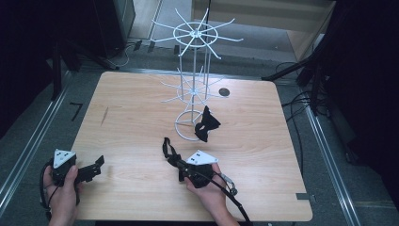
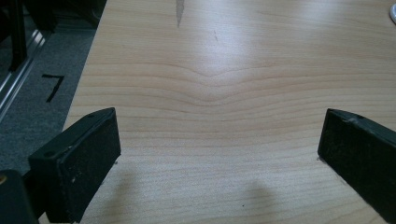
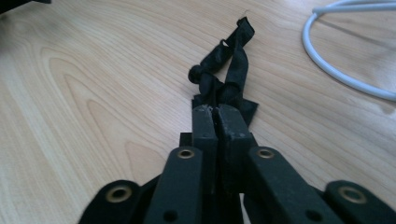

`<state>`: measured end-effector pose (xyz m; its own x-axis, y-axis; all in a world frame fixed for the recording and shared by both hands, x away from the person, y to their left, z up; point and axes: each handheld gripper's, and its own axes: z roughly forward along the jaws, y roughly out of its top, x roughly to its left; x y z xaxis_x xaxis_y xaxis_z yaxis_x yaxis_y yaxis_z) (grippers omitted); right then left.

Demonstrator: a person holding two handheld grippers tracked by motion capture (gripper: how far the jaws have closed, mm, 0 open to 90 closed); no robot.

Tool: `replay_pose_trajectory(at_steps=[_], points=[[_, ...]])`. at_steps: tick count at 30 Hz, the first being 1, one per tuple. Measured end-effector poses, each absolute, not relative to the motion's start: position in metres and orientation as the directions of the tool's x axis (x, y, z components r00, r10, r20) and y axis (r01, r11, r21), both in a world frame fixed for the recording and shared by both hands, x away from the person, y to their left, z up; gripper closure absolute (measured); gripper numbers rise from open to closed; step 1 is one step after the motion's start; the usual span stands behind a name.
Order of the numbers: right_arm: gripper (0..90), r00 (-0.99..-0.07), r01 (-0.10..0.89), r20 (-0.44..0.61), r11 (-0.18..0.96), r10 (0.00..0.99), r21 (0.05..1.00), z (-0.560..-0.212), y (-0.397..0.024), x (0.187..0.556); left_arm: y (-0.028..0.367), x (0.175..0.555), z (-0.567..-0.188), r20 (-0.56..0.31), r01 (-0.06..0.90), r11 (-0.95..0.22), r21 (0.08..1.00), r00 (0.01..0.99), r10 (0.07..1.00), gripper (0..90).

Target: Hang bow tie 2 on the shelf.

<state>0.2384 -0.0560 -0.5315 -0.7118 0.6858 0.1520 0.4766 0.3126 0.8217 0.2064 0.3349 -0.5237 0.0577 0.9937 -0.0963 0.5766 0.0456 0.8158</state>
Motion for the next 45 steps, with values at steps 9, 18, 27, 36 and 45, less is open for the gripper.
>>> replay_pose_trajectory(at_steps=[9, 18, 27, 36, 45], points=[[55.1, -0.695, 0.504, 0.144, 0.335, 0.705, 0.796, -0.541, -0.049, 0.248, 0.335, 0.207, -0.524, -0.095, 0.578, 0.044, 0.815, 0.059, 0.994, 0.0], [74.5, -0.699, 0.496, 0.106, 0.373, 0.708, 0.784, -0.543, -0.045, 0.247, 0.335, 0.207, -0.524, -0.095, 0.579, 0.043, 0.814, 0.059, 0.994, 0.0], [79.5, -0.705, 0.448, 0.061, 0.376, 0.707, 0.811, -0.538, -0.048, 0.242, 0.335, 0.207, -0.524, -0.097, 0.581, 0.045, 0.812, 0.058, 0.994, 0.0], [79.7, -0.693, 0.374, 0.034, 0.319, 0.72, 0.871, -0.519, -0.057, 0.236, 0.335, 0.207, -0.524, -0.096, 0.582, 0.042, 0.812, 0.062, 0.993, 0.0], [79.7, -0.693, 0.303, -0.001, 0.292, 0.721, 0.907, -0.503, -0.061, 0.23, 0.335, 0.207, -0.524, -0.096, 0.584, 0.042, 0.811, 0.061, 0.994, 0.0]])
